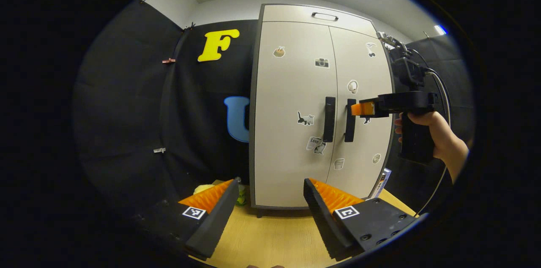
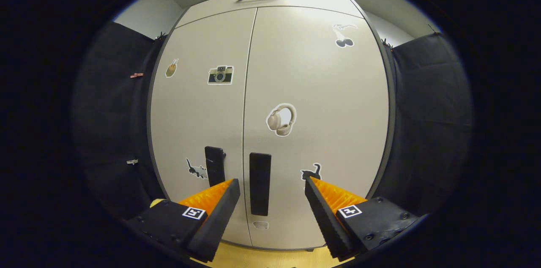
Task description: Open the right door of the double-door shoe cabinet with the right hand, and open the left door with the left hand.
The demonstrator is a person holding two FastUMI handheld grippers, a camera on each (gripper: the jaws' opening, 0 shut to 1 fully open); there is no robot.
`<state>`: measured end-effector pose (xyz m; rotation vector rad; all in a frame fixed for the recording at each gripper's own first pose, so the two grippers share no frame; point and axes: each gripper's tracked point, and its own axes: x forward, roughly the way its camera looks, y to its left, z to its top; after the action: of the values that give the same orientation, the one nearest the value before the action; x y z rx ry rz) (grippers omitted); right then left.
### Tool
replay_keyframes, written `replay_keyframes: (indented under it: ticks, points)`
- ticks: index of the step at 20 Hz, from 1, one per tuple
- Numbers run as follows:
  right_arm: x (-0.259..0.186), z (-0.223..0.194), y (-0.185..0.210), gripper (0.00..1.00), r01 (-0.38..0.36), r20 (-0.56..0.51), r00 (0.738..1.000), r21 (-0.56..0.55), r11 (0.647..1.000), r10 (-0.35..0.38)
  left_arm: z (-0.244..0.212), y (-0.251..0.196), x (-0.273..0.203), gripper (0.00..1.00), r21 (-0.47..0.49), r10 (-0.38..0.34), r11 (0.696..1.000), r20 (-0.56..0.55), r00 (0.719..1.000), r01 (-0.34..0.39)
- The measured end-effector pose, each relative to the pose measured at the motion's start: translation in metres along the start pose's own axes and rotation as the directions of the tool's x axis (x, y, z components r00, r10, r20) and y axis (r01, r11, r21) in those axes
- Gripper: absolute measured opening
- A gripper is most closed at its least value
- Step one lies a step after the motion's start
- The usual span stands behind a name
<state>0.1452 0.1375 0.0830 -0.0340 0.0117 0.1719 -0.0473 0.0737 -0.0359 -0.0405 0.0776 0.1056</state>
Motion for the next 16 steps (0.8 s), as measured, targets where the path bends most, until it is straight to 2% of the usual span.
replay_keyframes:
  ticks: [7, 9, 13, 14, 15, 16]
  points:
    - [0.045, -0.022, -0.001, 0.96, 0.035, -0.052, 0.998, -0.007, 0.999, -0.035, -0.013, 0.029, -0.006, 0.95, -0.004, 0.082, 0.997, -0.029, 0.996, -0.082]
    - [0.052, -0.027, -0.001, 0.89, 0.041, -0.068, 0.997, 0.012, 0.999, -0.04, -0.013, 0.032, -0.007, 0.95, 0.015, 0.092, 0.996, -0.024, 0.995, -0.092]
    - [0.053, -0.025, 0.009, 0.7, 0.025, -0.062, 0.998, 0.055, 0.998, -0.022, -0.011, 0.028, -0.005, 0.95, 0.022, 0.074, 0.997, -0.02, 0.997, -0.073]
    - [0.055, -0.025, 0.015, 0.58, 0.003, -0.057, 0.998, 0.053, 0.999, 0.0, -0.011, 0.025, -0.005, 0.95, 0.02, 0.065, 0.998, -0.022, 0.998, -0.065]
    - [0.051, -0.024, 0.015, 0.52, 0.013, -0.063, 0.998, 0.056, 0.998, -0.01, -0.012, 0.023, -0.005, 0.95, 0.017, 0.057, 0.998, -0.024, 0.998, -0.056]
    - [0.056, -0.026, 0.015, 0.37, 0.022, -0.061, 0.998, 0.058, 0.998, -0.019, -0.013, 0.021, -0.006, 0.95, 0.014, 0.048, 0.999, -0.025, 0.999, -0.048]
